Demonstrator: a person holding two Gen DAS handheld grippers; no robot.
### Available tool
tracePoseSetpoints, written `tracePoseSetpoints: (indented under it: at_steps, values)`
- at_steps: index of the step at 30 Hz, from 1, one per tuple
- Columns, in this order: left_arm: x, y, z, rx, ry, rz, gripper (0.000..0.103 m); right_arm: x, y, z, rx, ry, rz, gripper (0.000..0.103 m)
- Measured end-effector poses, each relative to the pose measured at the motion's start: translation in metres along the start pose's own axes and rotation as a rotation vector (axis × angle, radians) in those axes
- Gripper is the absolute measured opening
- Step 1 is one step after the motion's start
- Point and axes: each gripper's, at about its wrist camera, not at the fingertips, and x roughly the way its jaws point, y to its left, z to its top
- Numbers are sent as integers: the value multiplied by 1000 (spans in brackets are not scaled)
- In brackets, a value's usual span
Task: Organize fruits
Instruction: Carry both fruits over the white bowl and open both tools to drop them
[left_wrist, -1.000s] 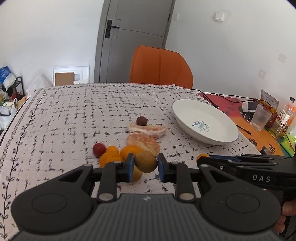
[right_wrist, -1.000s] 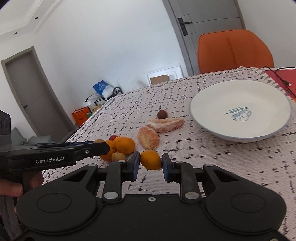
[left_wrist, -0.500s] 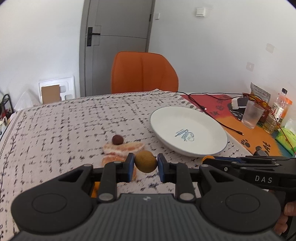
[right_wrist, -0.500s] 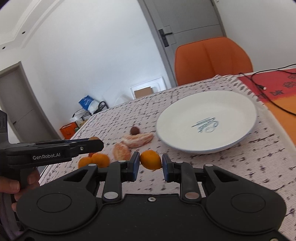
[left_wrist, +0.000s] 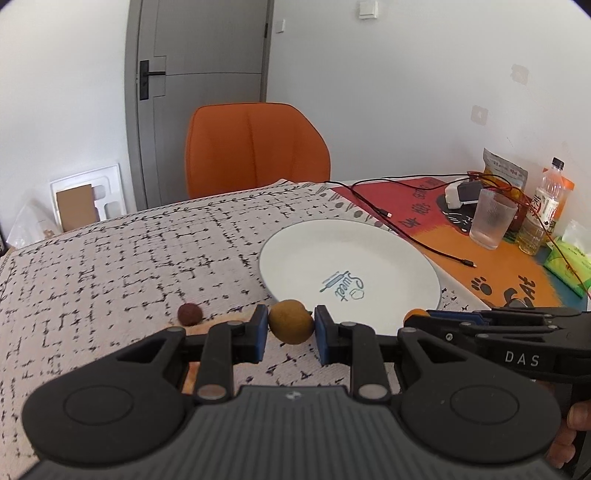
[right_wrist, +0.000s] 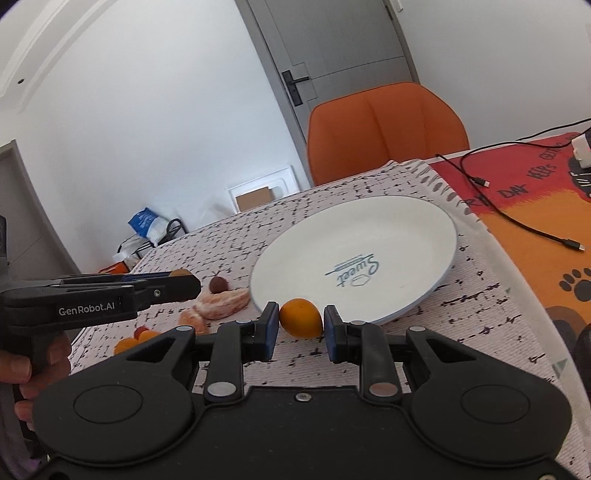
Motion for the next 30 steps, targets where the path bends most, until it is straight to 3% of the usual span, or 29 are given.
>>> tracePoseSetpoints:
  at_steps: [12, 15, 25, 30]
  values:
    - [29, -14, 14, 42, 27, -21, 25, 8, -12, 7, 5, -17, -37, 25]
    - [35, -18, 15, 45, 34, -24, 25, 7, -15, 8, 10, -25, -51, 30]
    - [48, -34, 22, 51, 38, -50, 25, -8, -27, 7, 21, -52, -71, 34]
    - [45, -34, 24, 36, 37, -47, 34, -12, -31, 4, 34, -58, -81, 39]
